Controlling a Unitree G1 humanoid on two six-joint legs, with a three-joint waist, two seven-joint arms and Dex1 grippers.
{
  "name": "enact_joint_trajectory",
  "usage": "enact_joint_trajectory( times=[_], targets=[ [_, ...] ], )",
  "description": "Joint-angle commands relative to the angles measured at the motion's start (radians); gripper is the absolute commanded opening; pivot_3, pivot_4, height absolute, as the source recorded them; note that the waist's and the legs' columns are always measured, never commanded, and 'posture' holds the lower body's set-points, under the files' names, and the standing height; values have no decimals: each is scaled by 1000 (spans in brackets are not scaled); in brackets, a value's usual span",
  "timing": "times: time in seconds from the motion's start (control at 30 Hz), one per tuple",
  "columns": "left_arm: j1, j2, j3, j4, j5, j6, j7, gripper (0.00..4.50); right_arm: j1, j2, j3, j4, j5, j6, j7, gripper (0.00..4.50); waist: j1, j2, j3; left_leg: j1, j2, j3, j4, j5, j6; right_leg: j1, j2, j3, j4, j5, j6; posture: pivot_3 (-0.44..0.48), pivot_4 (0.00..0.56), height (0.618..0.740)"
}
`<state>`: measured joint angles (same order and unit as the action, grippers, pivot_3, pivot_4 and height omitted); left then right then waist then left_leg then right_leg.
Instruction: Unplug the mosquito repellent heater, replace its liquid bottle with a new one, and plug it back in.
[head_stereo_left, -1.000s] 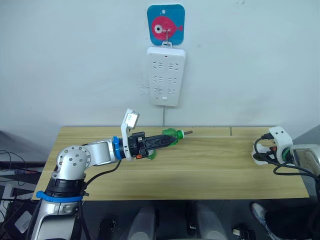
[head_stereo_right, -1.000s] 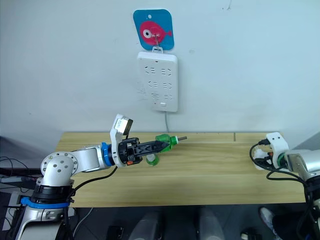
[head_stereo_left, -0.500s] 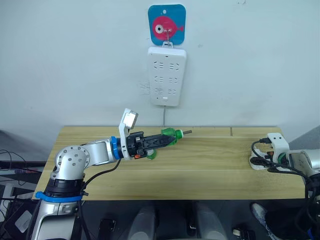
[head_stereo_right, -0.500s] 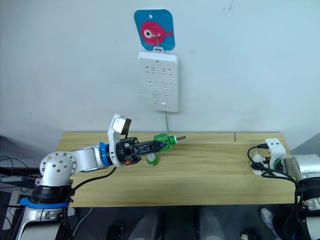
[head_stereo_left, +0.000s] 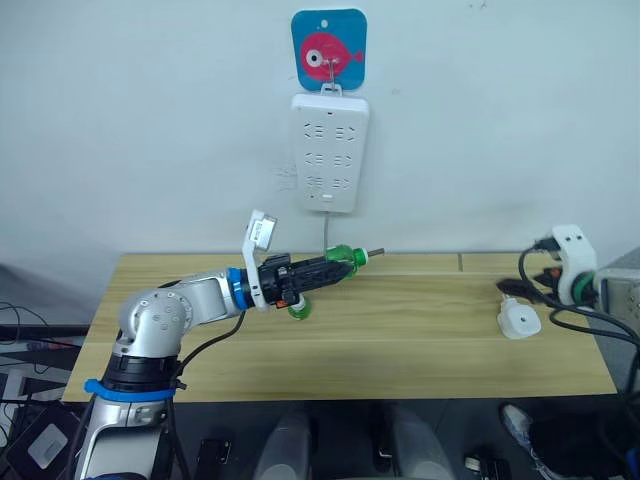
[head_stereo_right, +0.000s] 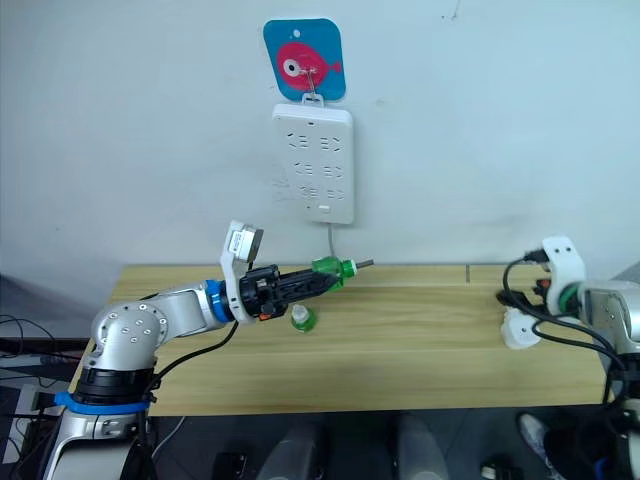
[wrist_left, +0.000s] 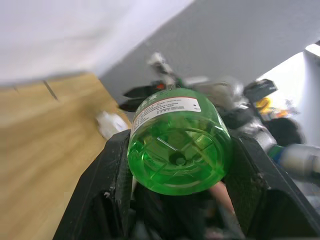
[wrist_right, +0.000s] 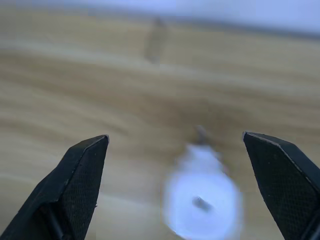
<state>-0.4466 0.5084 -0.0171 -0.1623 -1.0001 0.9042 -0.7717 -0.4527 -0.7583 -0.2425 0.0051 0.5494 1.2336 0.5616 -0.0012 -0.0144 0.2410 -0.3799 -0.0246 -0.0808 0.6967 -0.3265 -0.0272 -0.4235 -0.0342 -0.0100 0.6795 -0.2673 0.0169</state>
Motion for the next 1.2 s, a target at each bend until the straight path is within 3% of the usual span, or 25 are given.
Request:
enact_joint_trajectory(
  times=[0.03,0.1,0.2,0.3,0.4,0.6,0.8,0.9,1.2],
  targets=[
    [-23,-31,-117,-29,336,-380,-48,2230,-41,263,-340,-181,323,305,-32,4493,2,0,0,0,0,0,0,0,0,0,0,0,0,0,0,51,242,740],
    [-31,-62,-139,3,438,-515,-46,2230,-33,418,-479,-239,511,381,-145,4493,9,0,0,0,0,-2,-1,0,-1,0,0,-1,0,0,0,61,241,740],
    [-32,-98,-139,34,506,-607,-43,2230,-26,575,-572,-286,745,381,-384,4493,23,0,0,-1,-1,-4,-1,0,-1,0,-1,-1,0,1,-1,58,239,740],
    [-22,-107,-153,32,532,-635,-73,2230,93,613,-395,-325,1133,133,-754,4493,26,1,0,-2,-4,-5,-1,0,0,0,-4,-1,0,1,-1,56,234,740],
    [-17,-119,-155,9,533,-630,-90,2230,171,561,-226,-377,1340,-48,-953,4493,12,1,0,-2,-4,-3,-1,0,0,0,-4,-1,0,1,0,54,229,740],
    [-17,-138,-159,-17,523,-602,-118,2230,187,490,-52,-431,1423,-281,-1079,4493,-8,1,0,-1,-3,-1,-1,0,5,1,-2,0,0,1,0,56,224,740],
    [5,-141,-162,-48,527,-585,-126,2230,186,460,42,-477,1423,-372,-1067,4493,-12,1,0,-1,-2,-2,-1,1,5,0,-1,-1,1,1,0,58,222,740],
    [6,-147,-164,-56,527,-579,-122,2230,192,453,75,-495,1423,-404,-1066,3894,-8,1,0,-1,-2,-2,-1,0,5,0,-1,-1,0,1,0,62,221,740],
    [17,-153,-169,-73,530,-569,-120,2230,198,429,117,-503,1423,-448,-1038,896,-5,1,0,-1,-2,-2,-1,1,4,0,-1,0,0,1,0,64,222,740]
  ],
)
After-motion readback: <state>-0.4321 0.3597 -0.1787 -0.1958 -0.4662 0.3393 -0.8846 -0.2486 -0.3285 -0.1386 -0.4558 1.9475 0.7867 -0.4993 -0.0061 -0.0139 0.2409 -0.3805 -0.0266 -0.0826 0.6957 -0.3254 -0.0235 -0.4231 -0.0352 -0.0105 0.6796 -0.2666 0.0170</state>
